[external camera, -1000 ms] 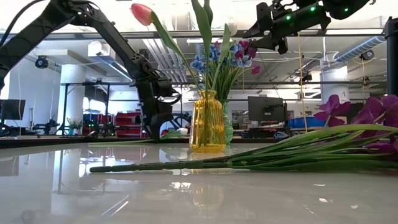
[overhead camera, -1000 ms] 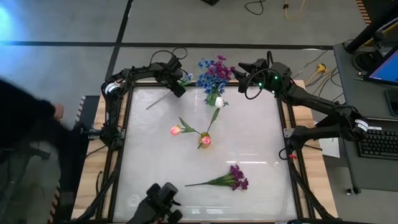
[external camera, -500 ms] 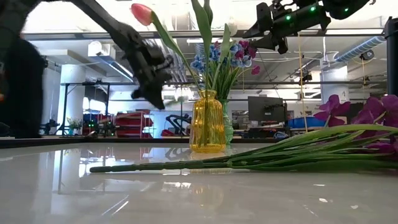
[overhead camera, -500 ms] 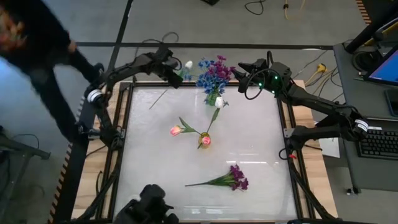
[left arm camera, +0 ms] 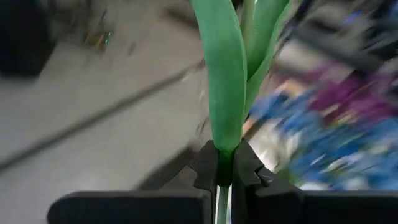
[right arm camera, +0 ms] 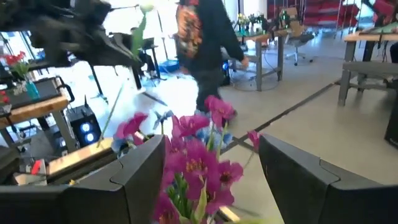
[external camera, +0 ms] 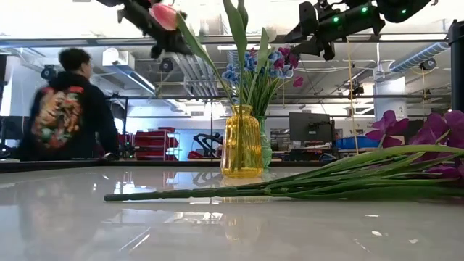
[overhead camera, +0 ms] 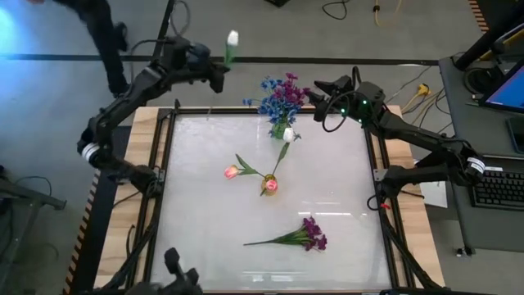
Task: Sort flowers into vase by color
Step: Put the white flower into the yellow vase
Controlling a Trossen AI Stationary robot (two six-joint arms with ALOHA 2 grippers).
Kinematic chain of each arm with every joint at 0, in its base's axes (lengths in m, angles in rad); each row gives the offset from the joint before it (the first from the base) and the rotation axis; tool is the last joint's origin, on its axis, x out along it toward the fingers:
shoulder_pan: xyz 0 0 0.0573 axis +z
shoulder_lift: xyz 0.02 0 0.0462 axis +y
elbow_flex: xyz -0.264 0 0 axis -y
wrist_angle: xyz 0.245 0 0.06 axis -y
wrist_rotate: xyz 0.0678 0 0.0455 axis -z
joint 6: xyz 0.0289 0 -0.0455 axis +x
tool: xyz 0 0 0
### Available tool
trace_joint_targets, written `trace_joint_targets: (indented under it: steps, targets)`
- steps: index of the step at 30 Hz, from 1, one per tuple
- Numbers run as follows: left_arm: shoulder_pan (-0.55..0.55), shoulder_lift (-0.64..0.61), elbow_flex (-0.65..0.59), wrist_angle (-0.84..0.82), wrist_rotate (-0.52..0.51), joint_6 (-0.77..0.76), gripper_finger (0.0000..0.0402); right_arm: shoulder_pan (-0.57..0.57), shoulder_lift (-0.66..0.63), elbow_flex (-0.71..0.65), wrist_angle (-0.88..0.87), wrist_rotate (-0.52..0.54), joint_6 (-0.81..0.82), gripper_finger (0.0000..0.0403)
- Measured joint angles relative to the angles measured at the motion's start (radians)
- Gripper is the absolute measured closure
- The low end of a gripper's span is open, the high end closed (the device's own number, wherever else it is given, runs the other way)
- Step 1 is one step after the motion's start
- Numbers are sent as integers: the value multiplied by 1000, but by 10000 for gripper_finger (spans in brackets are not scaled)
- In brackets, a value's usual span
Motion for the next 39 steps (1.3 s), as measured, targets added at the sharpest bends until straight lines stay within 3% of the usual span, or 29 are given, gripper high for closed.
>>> trace_joint_targets:
  steps: [9,20,39]
  targets:
    - [-63,-127,0,235,189,5,402,0,0,0,38,-1,-1,154]
    - [-140,-95,-4,429,378,-39,401,0,0,0,38,-9,-26,154]
    - [-155,-42,-7,489,384,-108,401,0,0,0,38,-9,-11,154]
